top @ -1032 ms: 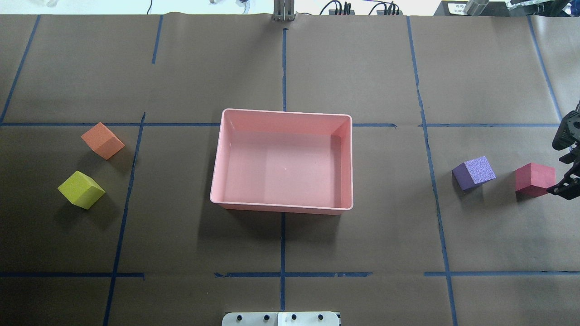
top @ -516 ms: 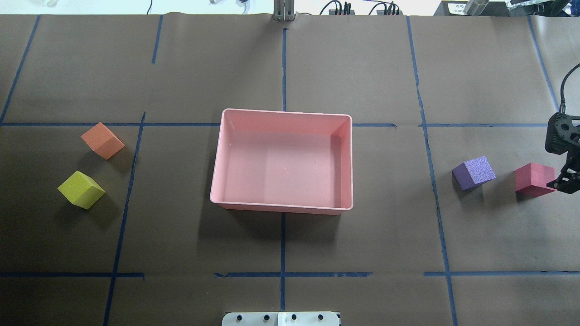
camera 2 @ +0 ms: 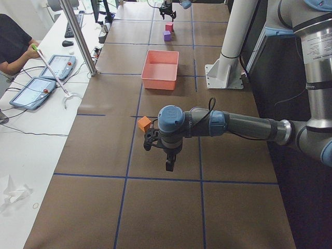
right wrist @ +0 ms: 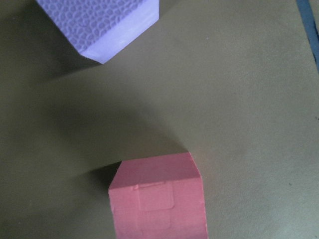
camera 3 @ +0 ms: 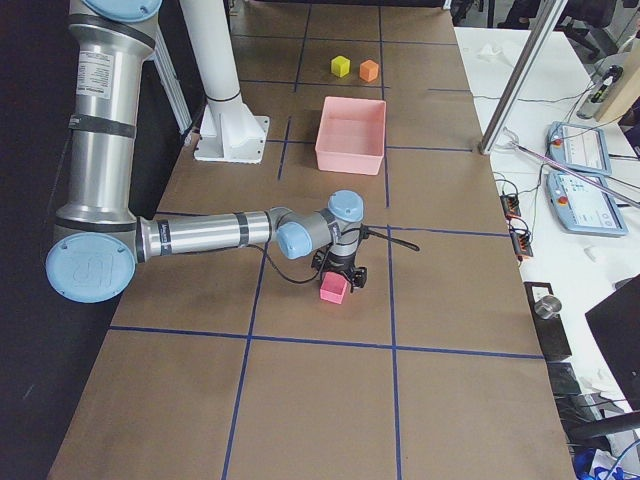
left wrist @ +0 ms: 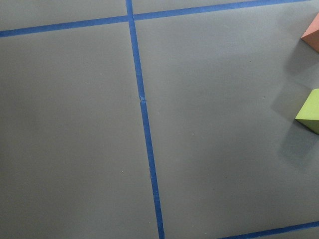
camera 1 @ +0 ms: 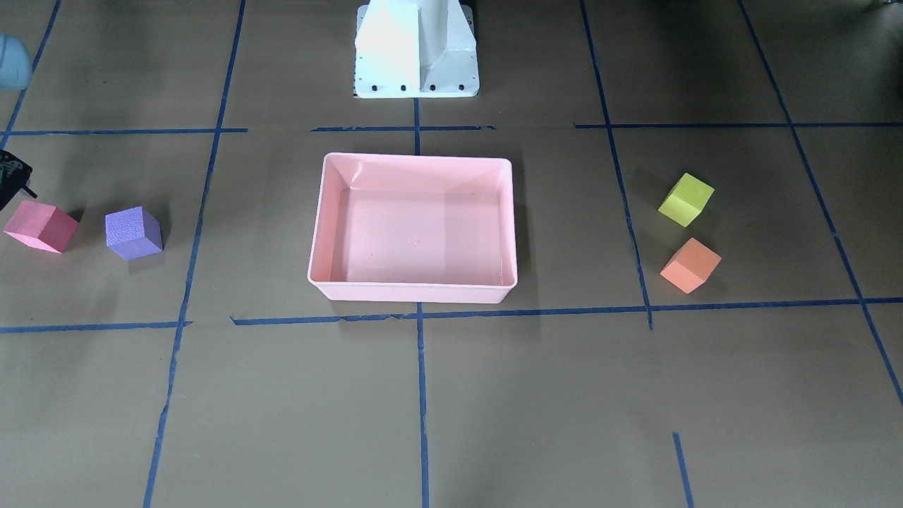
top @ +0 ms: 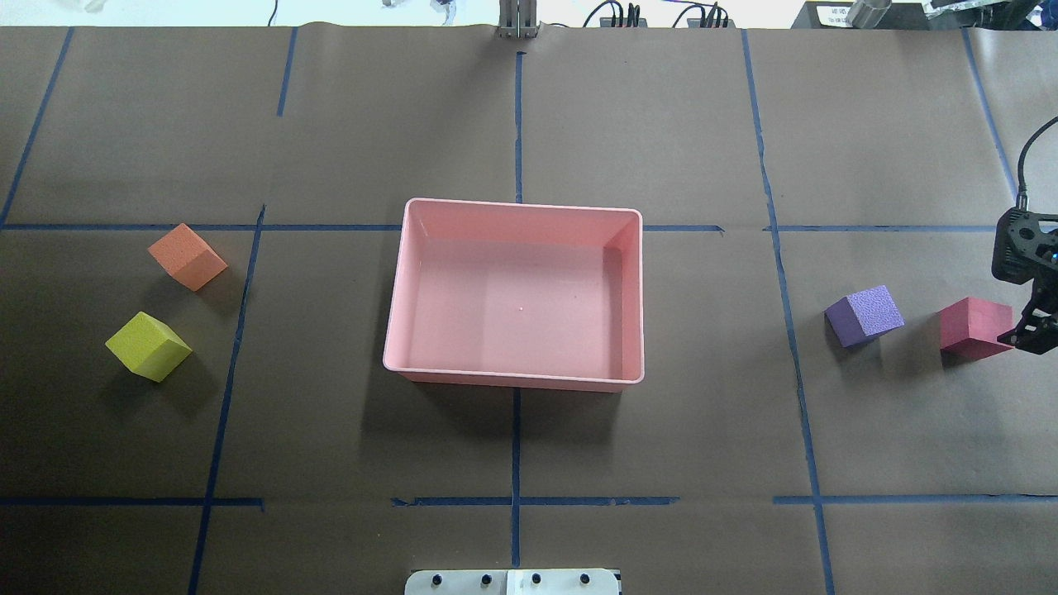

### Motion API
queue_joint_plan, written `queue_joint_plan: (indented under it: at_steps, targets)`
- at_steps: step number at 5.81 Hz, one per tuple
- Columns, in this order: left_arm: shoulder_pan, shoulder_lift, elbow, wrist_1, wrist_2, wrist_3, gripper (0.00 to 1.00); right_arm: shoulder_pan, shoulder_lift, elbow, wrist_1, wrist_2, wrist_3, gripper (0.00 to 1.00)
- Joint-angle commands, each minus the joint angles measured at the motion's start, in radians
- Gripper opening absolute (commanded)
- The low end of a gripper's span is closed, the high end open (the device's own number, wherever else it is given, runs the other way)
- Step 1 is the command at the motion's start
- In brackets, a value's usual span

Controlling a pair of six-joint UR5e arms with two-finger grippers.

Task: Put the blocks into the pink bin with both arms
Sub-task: 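Lower the right gripper onto the red cube and grasp it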

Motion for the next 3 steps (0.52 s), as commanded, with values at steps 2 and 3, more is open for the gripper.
queue_joint_plan:
  at_steps: [2, 3]
  targets:
    - [0.0, 0.0, -0.001, 0.0, 0.0, 0.0, 1.0, -0.027, 0.018, -0.025, -0.002, 0.018, 0.04, 0.98]
    - [0.0, 0.0, -0.001, 0.0, 0.0, 0.0, 1.0, -0.031, 0.033, -0.051, -0.002, 0.02, 0.04, 0.99]
